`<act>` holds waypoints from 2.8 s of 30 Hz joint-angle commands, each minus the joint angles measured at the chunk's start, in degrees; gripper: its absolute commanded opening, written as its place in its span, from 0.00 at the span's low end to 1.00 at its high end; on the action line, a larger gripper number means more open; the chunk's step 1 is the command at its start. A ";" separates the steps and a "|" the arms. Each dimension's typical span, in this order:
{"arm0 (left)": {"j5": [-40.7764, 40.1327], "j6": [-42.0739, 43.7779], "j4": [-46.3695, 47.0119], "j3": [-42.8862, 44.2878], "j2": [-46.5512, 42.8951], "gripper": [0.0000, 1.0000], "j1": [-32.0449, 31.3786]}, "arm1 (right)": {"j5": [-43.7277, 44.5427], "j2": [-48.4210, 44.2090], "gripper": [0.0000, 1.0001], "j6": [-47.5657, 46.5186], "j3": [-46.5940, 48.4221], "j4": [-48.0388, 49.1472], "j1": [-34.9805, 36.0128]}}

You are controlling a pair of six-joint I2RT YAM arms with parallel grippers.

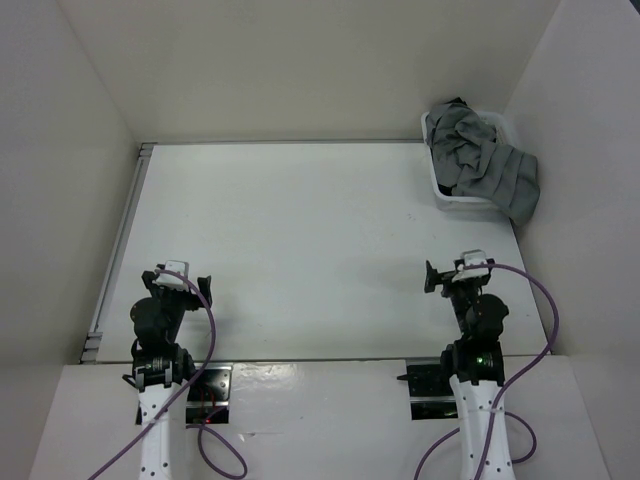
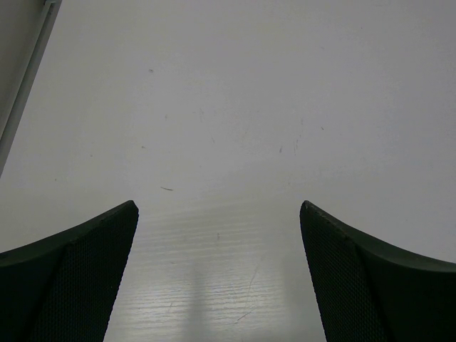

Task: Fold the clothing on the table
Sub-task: Grab the skirt from the pile

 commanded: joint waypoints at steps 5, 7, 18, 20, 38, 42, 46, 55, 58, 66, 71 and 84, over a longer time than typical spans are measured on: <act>-0.25 -1.16 2.21 -2.30 -7.32 1.00 -0.10 | 7.96 -4.15 0.99 -11.13 14.63 8.54 -0.30; -0.25 -1.16 2.21 -2.30 -7.32 1.00 -0.10 | 11.66 -0.82 0.99 -9.20 18.83 8.54 -0.30; -0.25 -1.16 2.21 -2.30 -7.32 1.00 -0.10 | 9.13 30.38 0.99 7.86 47.58 -9.90 -4.95; -0.25 -1.16 2.21 -2.30 -7.32 1.00 -0.10 | 8.42 37.50 0.99 7.86 52.16 -13.77 -5.57; -7.09 -5.10 9.89 48.11 24.10 1.00 -0.63 | 24.68 68.18 0.99 6.98 75.73 -31.81 12.97; -6.93 2.08 -17.03 79.31 50.60 1.00 -0.63 | 28.97 73.88 0.99 7.86 78.36 -31.81 12.97; -19.66 -4.58 -30.03 91.90 64.55 1.00 -0.63 | 31.35 80.84 0.99 11.11 83.37 -33.91 11.65; -3.69 -6.17 -18.44 68.01 64.83 1.00 -1.15 | 25.85 79.06 0.99 9.45 79.56 -24.59 6.06; -0.43 -3.55 -18.97 67.39 68.25 1.00 -1.15 | 21.88 86.71 0.99 9.45 87.29 -28.03 -0.72; -0.94 -0.37 -18.79 62.65 73.09 1.00 -1.68 | 11.85 101.49 0.95 10.06 93.65 -25.57 -9.52; -1.57 -0.37 -18.18 61.42 73.09 1.00 -1.68 | 11.85 108.78 0.95 9.45 97.34 -24.34 -9.53; -4.82 0.16 -16.60 59.83 73.09 1.00 -1.68 | 16.24 122.77 0.82 6.20 106.13 -21.87 -7.86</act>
